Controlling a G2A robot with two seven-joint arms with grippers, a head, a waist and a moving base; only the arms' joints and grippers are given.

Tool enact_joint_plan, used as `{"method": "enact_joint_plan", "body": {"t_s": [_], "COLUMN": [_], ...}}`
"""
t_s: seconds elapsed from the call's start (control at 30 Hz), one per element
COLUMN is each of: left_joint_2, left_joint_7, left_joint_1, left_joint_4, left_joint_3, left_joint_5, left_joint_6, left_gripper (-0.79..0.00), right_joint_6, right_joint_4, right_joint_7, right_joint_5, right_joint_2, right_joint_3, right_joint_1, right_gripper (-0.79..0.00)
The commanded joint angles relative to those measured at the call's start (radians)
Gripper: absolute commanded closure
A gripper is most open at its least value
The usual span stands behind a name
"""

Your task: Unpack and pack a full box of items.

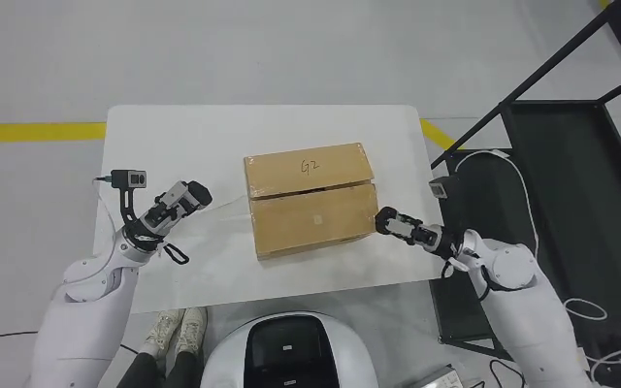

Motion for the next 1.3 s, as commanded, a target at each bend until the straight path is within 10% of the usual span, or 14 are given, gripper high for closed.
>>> {"method": "enact_joint_plan", "body": {"t_s": [0.0,0.47,1.27], "left_joint_2": [0.000,0.000,0.000], "left_joint_7": [0.000,0.000,0.000], "left_joint_1": [0.000,0.000,0.000], "left_joint_4": [0.000,0.000,0.000], "left_joint_3": [0.000,0.000,0.000], "left_joint_5": [0.000,0.000,0.000], "left_joint_6": [0.000,0.000,0.000], "left_gripper": [-0.785,-0.785,-0.785], "right_joint_6": [-0.002,0.020,-0.047], "right_joint_4": [0.027,0.324,0.316], "right_joint_7": [-0.009,-0.180,0.144], "right_joint_5": [-0.006,-0.177,0.105], "right_joint_2": [-0.002,-0.015,-0.018], "right_joint_3": [-0.018,-0.100,-0.203], "right_joint_1": [0.027,0.253,0.256], "right_gripper": [-0.785,-0.785,-0.785]}}
